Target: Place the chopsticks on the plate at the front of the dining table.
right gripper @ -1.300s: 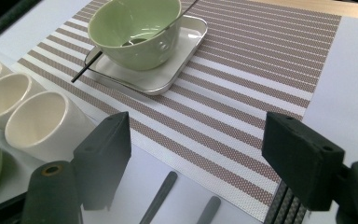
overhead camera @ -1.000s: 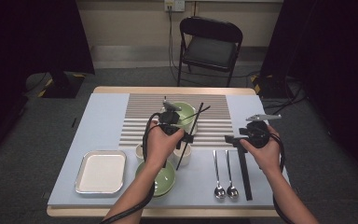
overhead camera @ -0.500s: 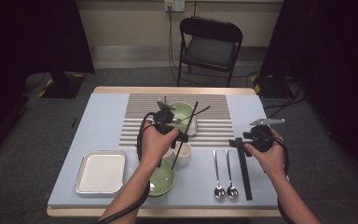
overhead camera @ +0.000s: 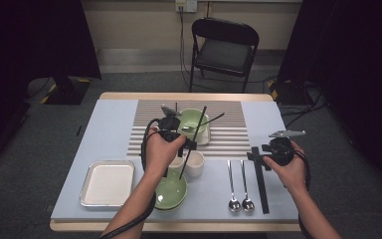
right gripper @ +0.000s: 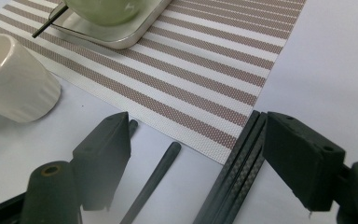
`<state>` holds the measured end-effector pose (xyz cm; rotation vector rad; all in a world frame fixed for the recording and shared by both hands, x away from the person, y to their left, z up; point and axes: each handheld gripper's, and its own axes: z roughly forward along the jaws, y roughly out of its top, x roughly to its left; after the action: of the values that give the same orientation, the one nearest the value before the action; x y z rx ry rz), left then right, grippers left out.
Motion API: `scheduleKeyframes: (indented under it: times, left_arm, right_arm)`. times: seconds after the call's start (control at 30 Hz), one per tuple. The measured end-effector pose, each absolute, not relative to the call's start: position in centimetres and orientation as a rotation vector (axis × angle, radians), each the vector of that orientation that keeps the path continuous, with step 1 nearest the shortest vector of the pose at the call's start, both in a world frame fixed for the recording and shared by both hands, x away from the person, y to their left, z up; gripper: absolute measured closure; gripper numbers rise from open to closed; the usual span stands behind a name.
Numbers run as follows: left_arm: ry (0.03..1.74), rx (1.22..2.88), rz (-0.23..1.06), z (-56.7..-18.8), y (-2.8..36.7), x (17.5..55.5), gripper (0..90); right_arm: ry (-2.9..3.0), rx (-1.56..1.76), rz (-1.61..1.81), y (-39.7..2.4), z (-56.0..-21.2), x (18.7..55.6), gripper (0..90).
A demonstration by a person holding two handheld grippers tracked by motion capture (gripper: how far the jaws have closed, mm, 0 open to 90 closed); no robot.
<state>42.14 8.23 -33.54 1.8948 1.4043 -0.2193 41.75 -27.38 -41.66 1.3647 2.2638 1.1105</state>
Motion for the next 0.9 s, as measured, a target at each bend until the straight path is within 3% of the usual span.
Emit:
scheduleKeyframes:
  times: [0.9]
  left_arm:
    - [1.438, 1.882, -0.18, -33.4, 10.6, 42.2, 86.2]
  right_arm:
    - [2.291, 1.372, 1.083, -27.9, -43.9, 41.3, 22.2]
